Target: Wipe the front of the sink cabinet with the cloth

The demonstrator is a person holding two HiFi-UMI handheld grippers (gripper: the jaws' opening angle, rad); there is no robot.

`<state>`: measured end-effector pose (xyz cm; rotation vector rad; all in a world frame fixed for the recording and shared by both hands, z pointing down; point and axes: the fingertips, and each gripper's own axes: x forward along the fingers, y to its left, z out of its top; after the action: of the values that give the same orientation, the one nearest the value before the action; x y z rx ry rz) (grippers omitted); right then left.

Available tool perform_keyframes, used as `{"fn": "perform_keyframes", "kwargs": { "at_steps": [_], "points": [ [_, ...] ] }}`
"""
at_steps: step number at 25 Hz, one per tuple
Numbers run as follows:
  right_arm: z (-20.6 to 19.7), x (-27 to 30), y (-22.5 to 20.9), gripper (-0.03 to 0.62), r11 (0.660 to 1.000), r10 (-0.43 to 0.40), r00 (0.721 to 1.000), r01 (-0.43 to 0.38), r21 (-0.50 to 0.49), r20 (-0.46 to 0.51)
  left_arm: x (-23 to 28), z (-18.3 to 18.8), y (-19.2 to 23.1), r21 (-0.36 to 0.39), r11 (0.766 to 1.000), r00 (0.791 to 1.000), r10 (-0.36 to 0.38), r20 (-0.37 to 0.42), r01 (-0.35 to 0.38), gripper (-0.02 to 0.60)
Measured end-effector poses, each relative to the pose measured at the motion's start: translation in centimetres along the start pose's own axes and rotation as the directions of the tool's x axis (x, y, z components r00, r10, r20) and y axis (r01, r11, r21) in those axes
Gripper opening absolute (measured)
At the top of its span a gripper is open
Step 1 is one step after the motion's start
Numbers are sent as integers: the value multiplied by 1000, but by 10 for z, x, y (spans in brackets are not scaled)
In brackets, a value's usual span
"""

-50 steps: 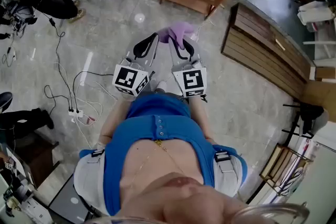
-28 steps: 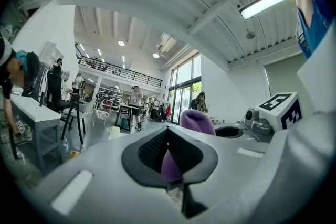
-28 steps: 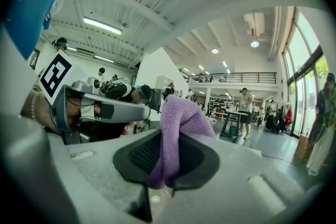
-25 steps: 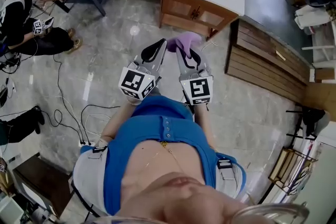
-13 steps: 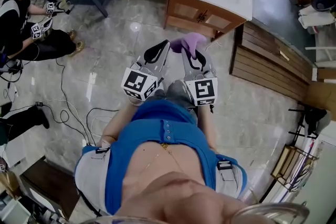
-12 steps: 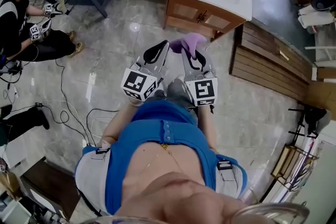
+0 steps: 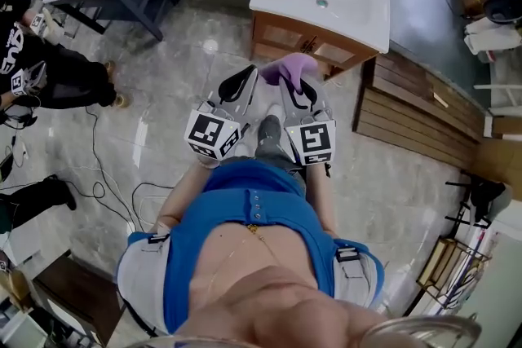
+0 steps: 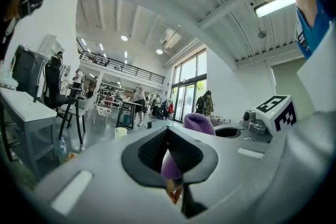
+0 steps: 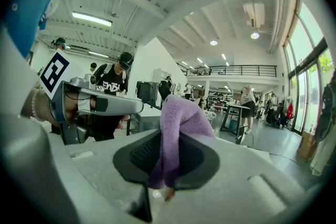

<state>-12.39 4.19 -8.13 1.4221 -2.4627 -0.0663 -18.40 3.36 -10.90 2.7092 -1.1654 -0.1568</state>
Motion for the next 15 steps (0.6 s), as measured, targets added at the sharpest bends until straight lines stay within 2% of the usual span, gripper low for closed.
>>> {"fn": "perform_keyframes", "kwargs": {
  "at_steps": [8,12,15],
  "points": [
    [-16,52,-100,63,999,-4,1000,3,-46,-19,105,-8,28,2,1000,1000,18,-13,-18,0],
    [-39,79,-146,63,998,-9,999,6,-64,-38,154,-27,44,4,1000,999,27,-23,-27,-3],
    [-62,98,-165,63,998,7,998,-11,-66,-60,181,-46,52,25,999,999,28,-43,-26,-3]
  ]
}}
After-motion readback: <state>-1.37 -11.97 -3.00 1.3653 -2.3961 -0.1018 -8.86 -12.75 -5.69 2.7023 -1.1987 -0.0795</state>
